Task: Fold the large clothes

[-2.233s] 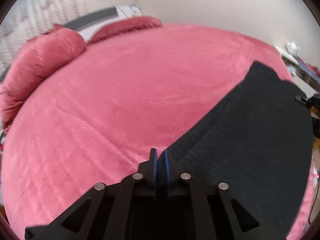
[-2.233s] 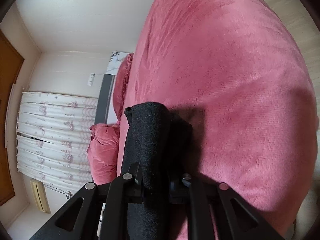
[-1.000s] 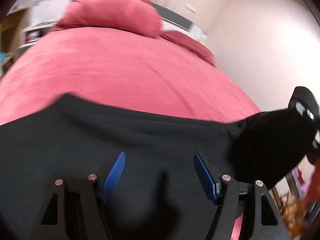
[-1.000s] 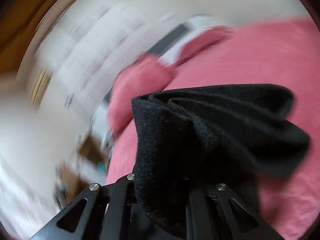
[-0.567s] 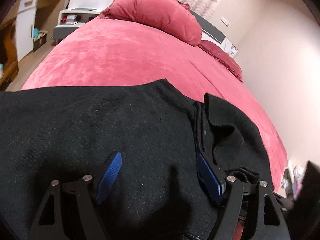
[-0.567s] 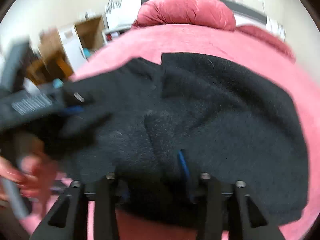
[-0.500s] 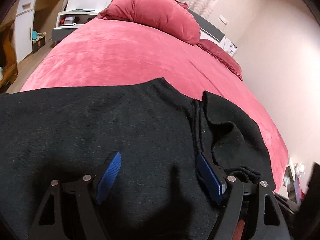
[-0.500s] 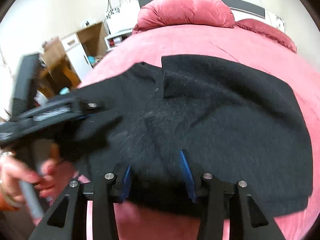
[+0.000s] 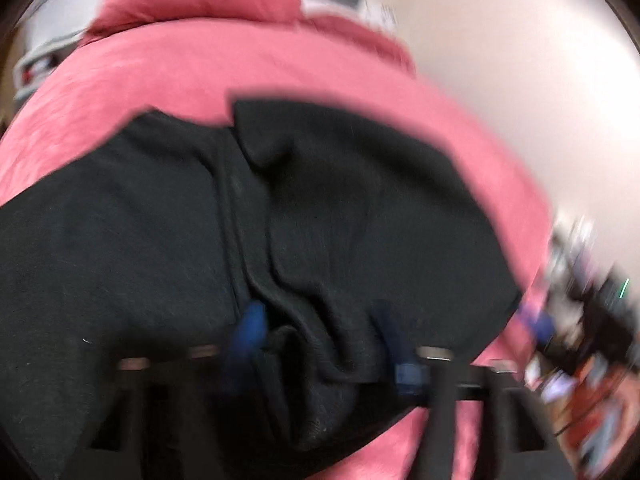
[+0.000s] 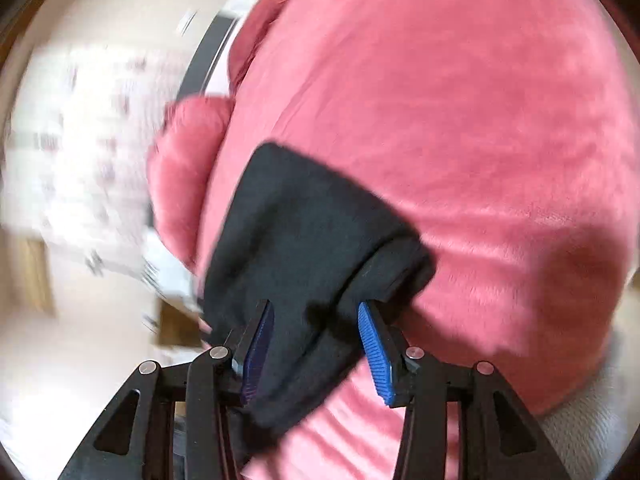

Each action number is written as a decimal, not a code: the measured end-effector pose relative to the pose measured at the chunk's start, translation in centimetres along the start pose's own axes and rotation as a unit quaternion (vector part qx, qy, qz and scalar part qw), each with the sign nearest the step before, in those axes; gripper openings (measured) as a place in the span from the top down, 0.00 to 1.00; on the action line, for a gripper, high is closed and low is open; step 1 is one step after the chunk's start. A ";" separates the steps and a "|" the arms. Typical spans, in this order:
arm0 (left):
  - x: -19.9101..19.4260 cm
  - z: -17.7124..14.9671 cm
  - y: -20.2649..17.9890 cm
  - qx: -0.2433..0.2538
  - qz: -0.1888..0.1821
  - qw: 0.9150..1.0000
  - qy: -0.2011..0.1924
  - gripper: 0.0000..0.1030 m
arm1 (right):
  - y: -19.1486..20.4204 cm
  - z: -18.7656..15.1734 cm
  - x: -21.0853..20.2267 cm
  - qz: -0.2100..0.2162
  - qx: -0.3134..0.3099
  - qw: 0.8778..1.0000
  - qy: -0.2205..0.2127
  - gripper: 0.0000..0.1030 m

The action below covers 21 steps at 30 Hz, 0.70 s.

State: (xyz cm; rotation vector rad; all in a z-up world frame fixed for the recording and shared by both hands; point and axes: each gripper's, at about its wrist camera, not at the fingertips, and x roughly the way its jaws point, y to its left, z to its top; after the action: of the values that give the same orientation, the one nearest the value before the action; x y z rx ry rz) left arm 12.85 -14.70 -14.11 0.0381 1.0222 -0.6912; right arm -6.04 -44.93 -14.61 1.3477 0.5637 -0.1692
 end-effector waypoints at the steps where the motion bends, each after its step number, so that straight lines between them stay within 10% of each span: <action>1: -0.3 -0.3 -0.5 0.014 0.004 1.000 -0.011 0.75 | -0.6 0.5 0.3 0.007 0.021 1.000 0.000 0.57; 4: -2.5 -0.7 -1.5 0.027 -0.026 0.999 -0.017 0.85 | -0.9 1.9 1.3 -0.006 0.035 0.999 0.003 0.90; 9: -5.5 -2.2 -0.1 -0.007 -0.068 0.997 -0.023 0.85 | 1.5 1.3 -1.4 0.038 -0.025 0.999 -0.016 0.91; 12: -3.1 -4.0 0.8 -0.002 -0.063 0.998 0.016 0.83 | -2.5 0.9 -1.8 -0.010 -0.013 1.000 0.009 0.91; 16: -5.5 -3.7 1.0 0.021 -0.045 0.999 -0.012 0.58 | -4.4 1.0 -1.4 0.019 0.026 0.999 0.017 0.80; 21: -8.9 0.4 3.4 -0.052 -0.025 0.994 -0.092 0.55 | 0.6 1.3 -4.8 -0.059 -0.115 0.991 -0.020 0.72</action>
State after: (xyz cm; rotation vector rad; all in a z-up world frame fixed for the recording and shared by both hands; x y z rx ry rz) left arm 12.11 -7.61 -7.80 -0.1391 0.8829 -0.6728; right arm -9.55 -47.06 -11.67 1.0851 0.6109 -0.2209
